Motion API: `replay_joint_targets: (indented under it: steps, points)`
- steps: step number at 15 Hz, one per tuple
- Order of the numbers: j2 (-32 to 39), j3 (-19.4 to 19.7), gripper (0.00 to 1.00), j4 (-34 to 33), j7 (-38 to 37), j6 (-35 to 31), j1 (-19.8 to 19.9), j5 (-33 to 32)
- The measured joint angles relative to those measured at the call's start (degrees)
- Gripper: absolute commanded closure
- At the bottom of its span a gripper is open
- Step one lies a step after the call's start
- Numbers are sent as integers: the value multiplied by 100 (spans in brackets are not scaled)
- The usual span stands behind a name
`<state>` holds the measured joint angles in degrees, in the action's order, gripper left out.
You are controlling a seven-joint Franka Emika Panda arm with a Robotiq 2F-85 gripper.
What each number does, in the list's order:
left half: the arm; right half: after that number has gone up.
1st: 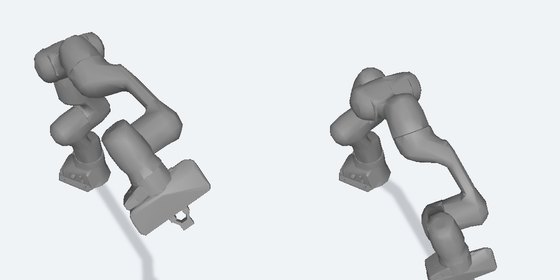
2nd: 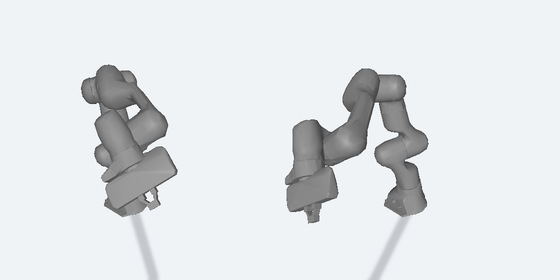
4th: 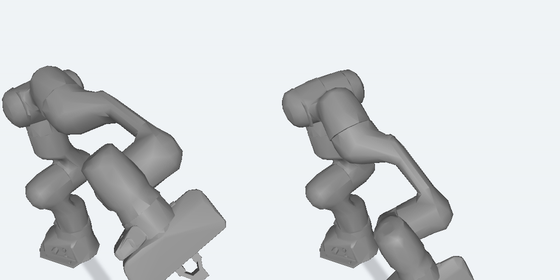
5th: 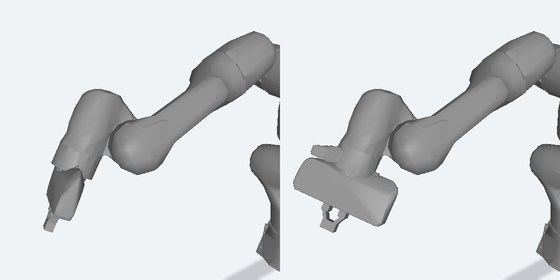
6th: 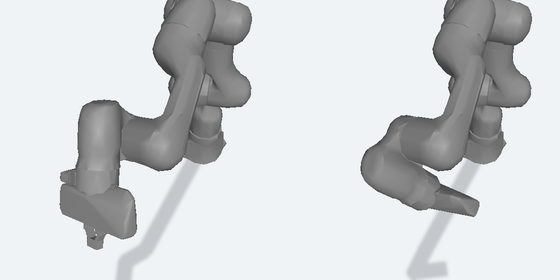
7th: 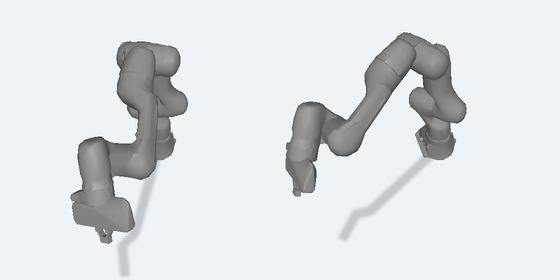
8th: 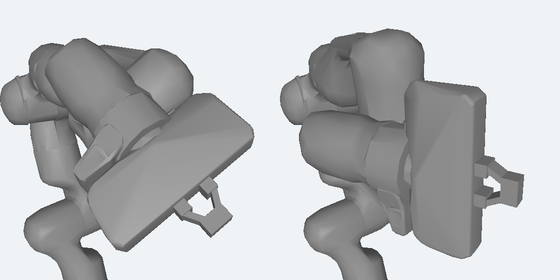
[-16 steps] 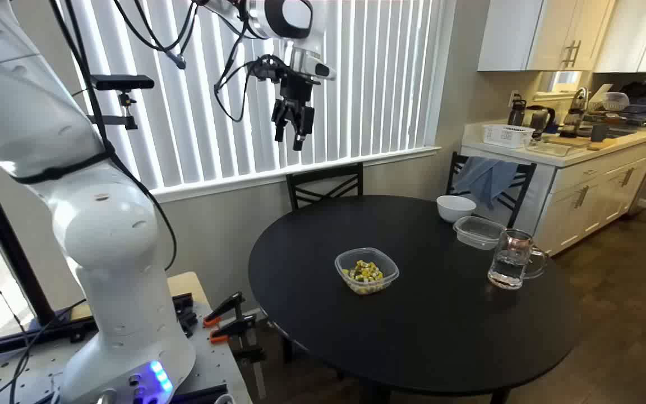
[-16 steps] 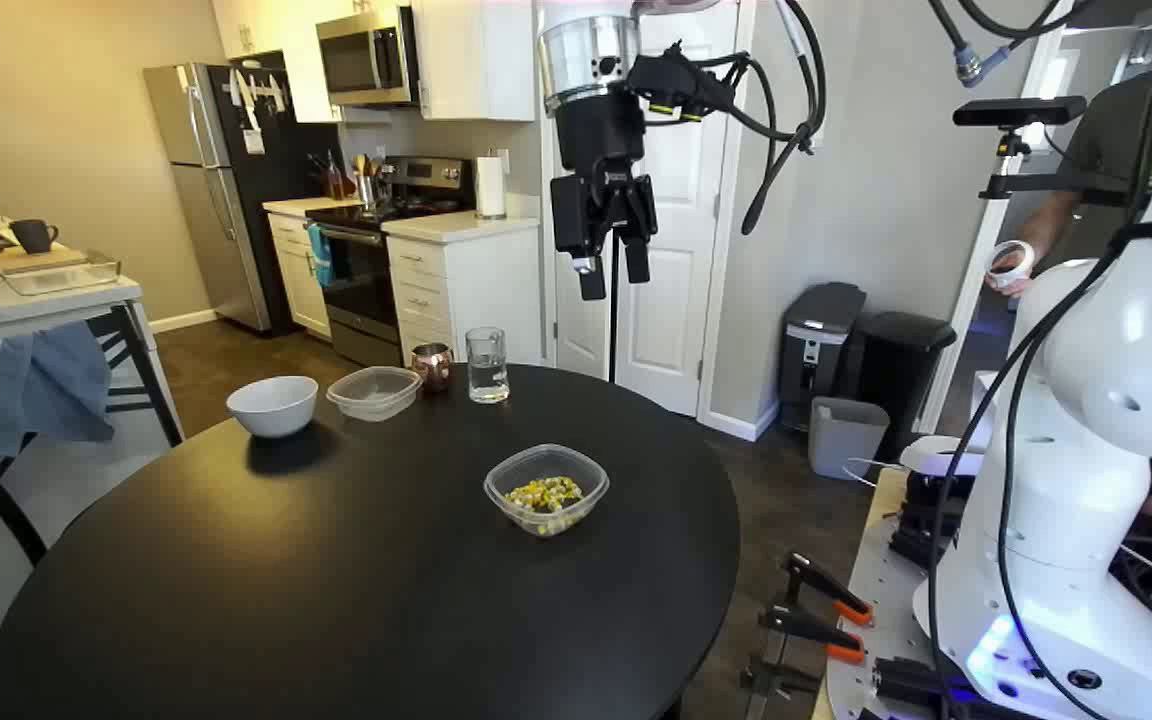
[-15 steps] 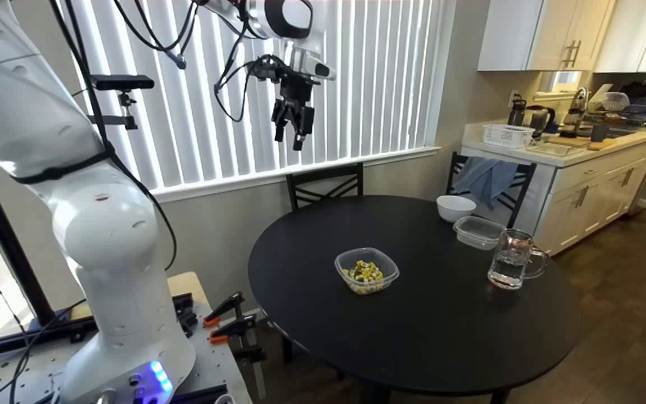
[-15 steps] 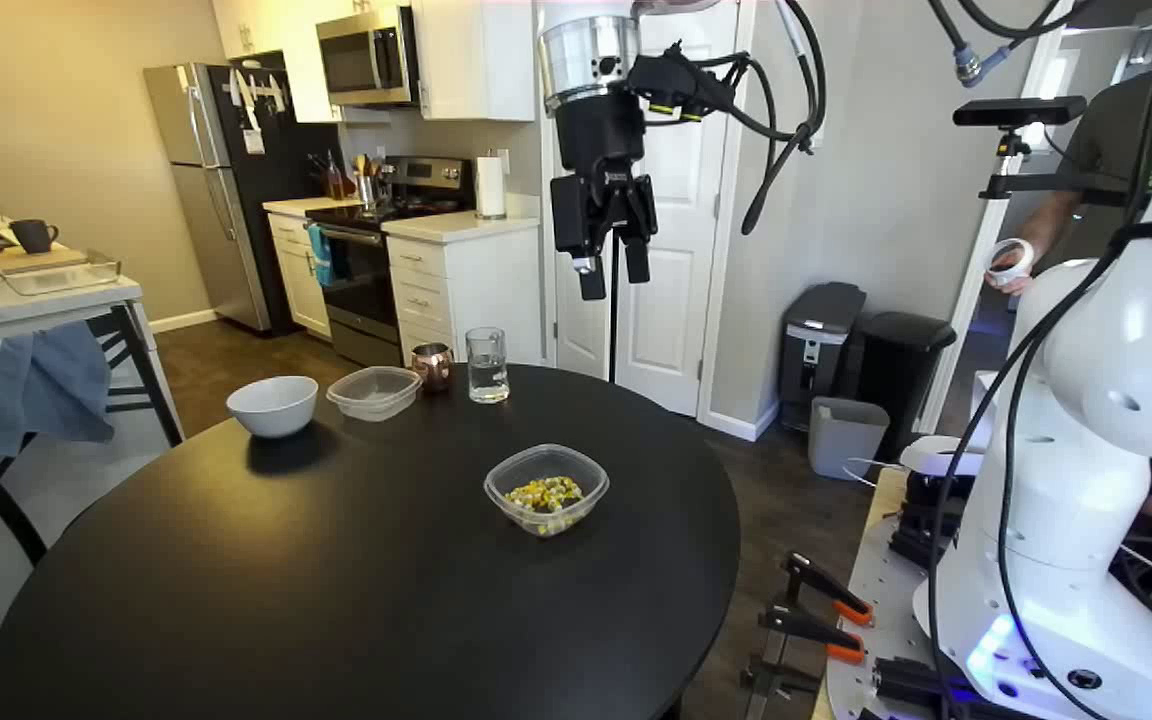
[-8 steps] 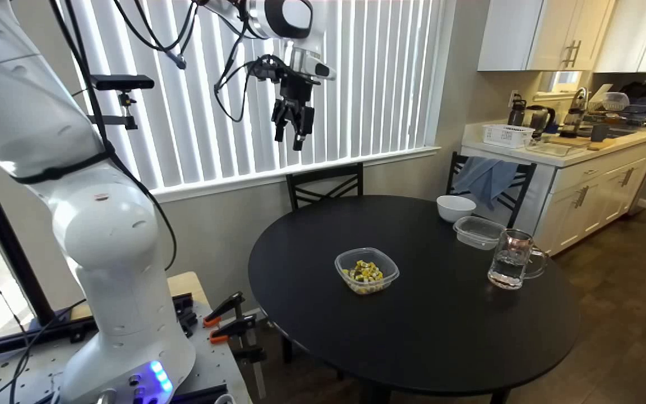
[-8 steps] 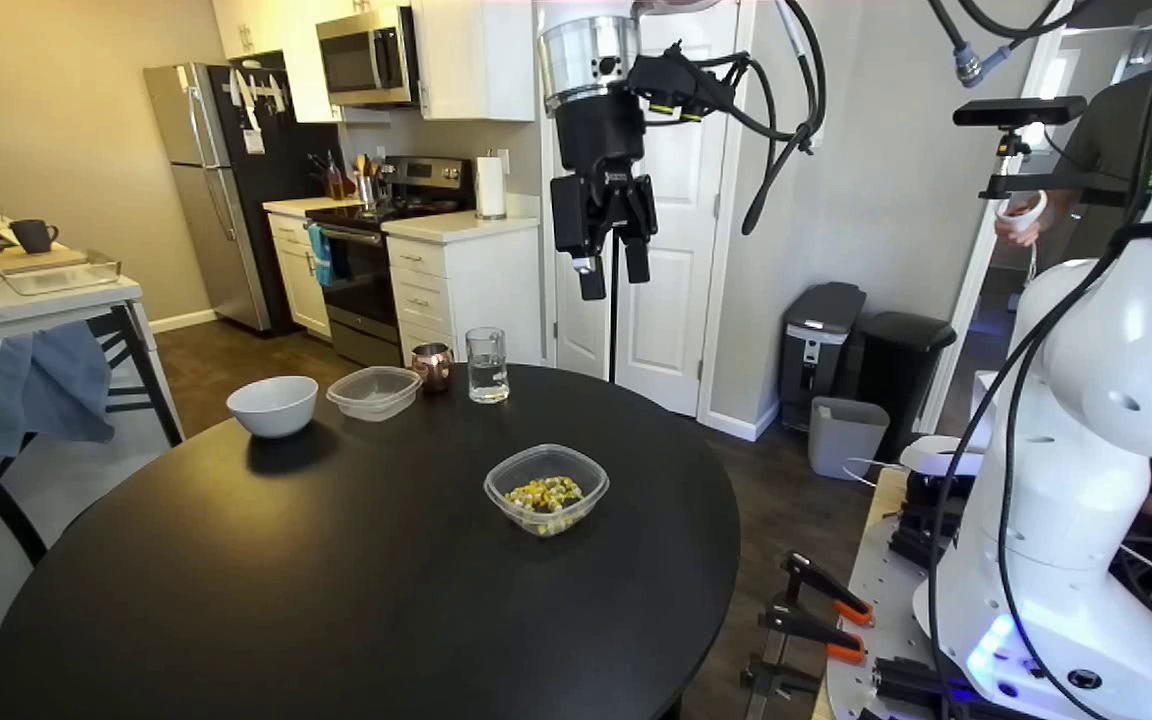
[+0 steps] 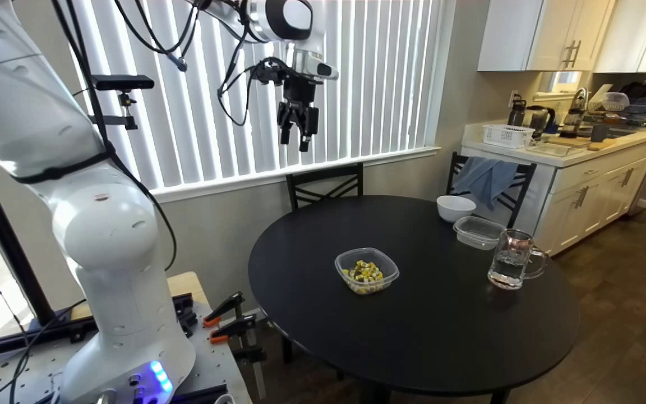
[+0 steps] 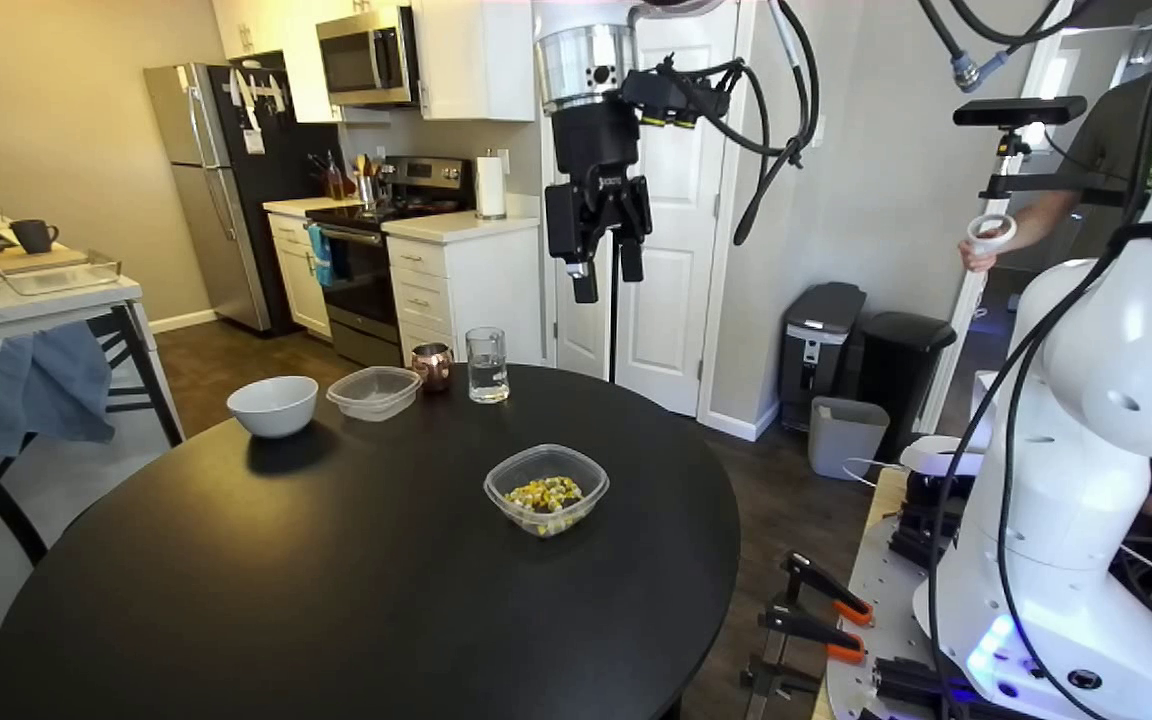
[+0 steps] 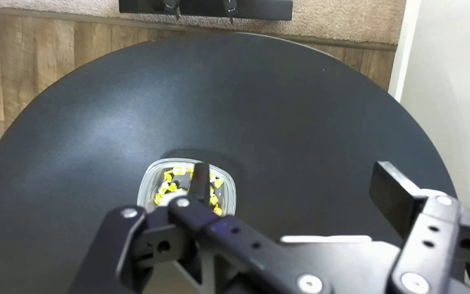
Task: Pour the contents of the lunchbox onto the table
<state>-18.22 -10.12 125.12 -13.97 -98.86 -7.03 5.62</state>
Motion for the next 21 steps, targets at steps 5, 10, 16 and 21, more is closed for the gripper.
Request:
replay_joint_targets:
  steps: [5, 10, 16, 21]
  points:
    - [673, -83, 0, 697, -613, -1481, 7, -239]
    - [1583, -73, 0, 933, -1269, -2232, 6, -683]
    - [2288, 273, 0, 934, -1798, -2643, 12, -1626]
    - [3163, 657, 0, 832, -2770, -3337, -51, -2732]
